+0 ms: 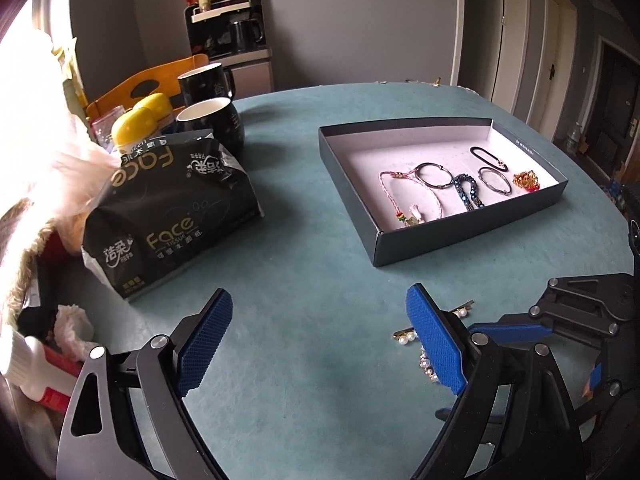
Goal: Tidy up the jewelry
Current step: 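Grasp the round pearl hair clip with the right gripper, then grasp the pearl bar hair pin with the left gripper while the right holds the round clip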
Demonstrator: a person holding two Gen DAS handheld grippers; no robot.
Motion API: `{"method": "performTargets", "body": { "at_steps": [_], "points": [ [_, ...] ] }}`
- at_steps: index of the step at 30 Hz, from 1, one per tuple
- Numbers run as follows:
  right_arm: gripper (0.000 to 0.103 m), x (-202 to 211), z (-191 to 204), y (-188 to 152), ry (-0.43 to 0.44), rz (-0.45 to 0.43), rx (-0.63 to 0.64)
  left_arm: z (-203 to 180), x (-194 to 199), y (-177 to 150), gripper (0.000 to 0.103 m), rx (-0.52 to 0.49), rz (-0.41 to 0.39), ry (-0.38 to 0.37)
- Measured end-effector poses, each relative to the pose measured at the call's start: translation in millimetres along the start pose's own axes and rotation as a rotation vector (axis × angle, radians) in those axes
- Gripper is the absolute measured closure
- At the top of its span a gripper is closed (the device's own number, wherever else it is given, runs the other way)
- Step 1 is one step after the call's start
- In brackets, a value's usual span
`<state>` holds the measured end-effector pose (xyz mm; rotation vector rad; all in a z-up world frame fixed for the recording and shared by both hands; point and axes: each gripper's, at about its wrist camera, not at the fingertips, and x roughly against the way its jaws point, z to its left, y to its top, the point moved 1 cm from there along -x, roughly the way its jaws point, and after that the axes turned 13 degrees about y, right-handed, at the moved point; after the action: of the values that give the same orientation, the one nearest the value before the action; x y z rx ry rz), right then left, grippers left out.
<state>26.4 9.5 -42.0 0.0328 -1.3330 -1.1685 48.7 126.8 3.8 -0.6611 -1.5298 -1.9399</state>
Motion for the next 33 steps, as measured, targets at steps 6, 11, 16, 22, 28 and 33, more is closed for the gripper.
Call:
{"method": "performTargets", "body": {
  "at_steps": [6, 11, 16, 22, 28, 33],
  "points": [
    [0.066, -5.1, -0.6, 6.1, -0.05, -0.002, 0.031, 7.3, 1.9, -2.3, 0.012, 0.017, 0.001, -0.004],
    [0.066, 8.6, -5.4, 0.2, -0.03, -0.02, 0.02, 5.3, 0.8, -4.1, 0.013, 0.012, 0.011, -0.033],
    [0.066, 37.5, -19.2, -11.4, -0.032, -0.052, -0.007, -13.4, 1.2, -8.7, 0.013, -0.06, 0.012, -0.099],
    [0.066, 75.7, -41.7, -32.6, -0.062, -0.086, -0.054, -39.1, -5.4, -14.5, 0.013, -0.11, 0.083, -0.148],
    [0.066, 108.2, -61.9, -46.2, -0.099, -0.144, -0.097, -53.1, -1.8, -20.1, 0.014, 0.085, 0.159, -0.164],
    [0.066, 123.4, -76.9, -48.5, -0.105, -0.185, -0.098, -85.9, -3.4, -23.0, 0.015, 0.016, 0.147, -0.029]
  ]
}}
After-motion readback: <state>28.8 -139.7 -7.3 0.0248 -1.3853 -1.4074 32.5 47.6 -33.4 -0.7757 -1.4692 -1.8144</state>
